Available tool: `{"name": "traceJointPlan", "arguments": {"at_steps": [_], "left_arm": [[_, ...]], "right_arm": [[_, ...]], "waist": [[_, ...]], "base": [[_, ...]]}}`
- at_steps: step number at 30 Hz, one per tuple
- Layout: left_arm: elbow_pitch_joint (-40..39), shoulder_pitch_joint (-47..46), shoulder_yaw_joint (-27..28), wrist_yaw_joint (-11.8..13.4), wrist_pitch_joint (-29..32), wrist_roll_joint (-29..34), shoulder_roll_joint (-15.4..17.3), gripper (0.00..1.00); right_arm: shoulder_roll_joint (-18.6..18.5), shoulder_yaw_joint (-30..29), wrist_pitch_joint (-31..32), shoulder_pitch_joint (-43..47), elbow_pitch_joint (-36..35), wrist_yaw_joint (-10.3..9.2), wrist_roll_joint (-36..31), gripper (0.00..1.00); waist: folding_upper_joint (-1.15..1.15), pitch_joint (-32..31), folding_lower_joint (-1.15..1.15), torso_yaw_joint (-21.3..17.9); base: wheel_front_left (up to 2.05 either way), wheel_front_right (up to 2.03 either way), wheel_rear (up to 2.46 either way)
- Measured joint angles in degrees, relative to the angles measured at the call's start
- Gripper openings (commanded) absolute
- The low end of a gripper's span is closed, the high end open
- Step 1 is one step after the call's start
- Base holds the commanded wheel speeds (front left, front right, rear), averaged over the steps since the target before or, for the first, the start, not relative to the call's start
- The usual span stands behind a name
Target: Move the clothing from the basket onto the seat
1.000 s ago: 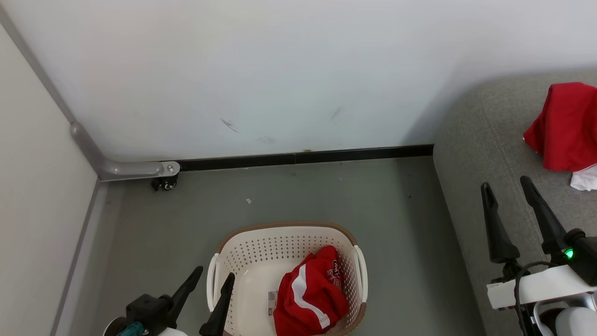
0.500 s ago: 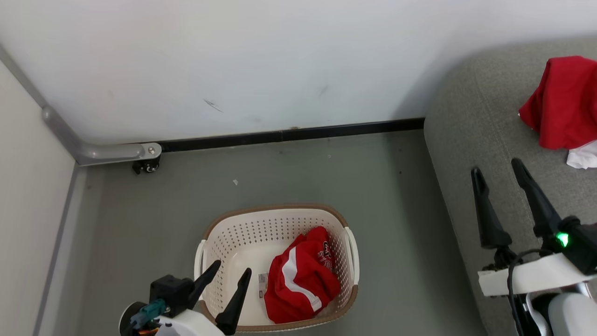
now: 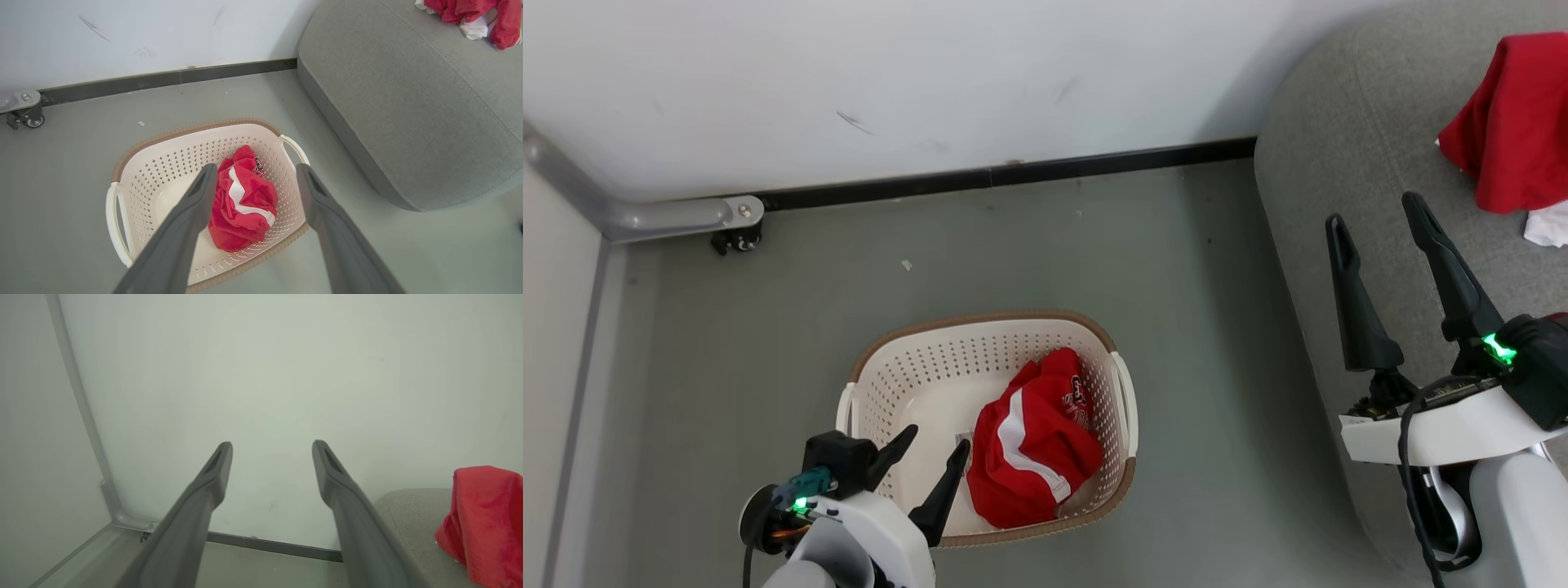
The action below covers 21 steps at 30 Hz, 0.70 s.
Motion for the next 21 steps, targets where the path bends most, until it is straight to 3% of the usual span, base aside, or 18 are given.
{"name": "traceJointPlan", "arguments": {"at_steps": [21], "left_arm": [[8.94, -11.01, -2.27, -0.01, 7.70, -2.27, -1.70, 1.00]], "right_arm": [[0.33, 3.74, 0.00, -9.78, -2.86, 0.00, 1.49, 1.00]], "waist": [[0.00, 10.74, 0.00, -2.56]], "base": [[0.00, 0.00, 0.00]]}}
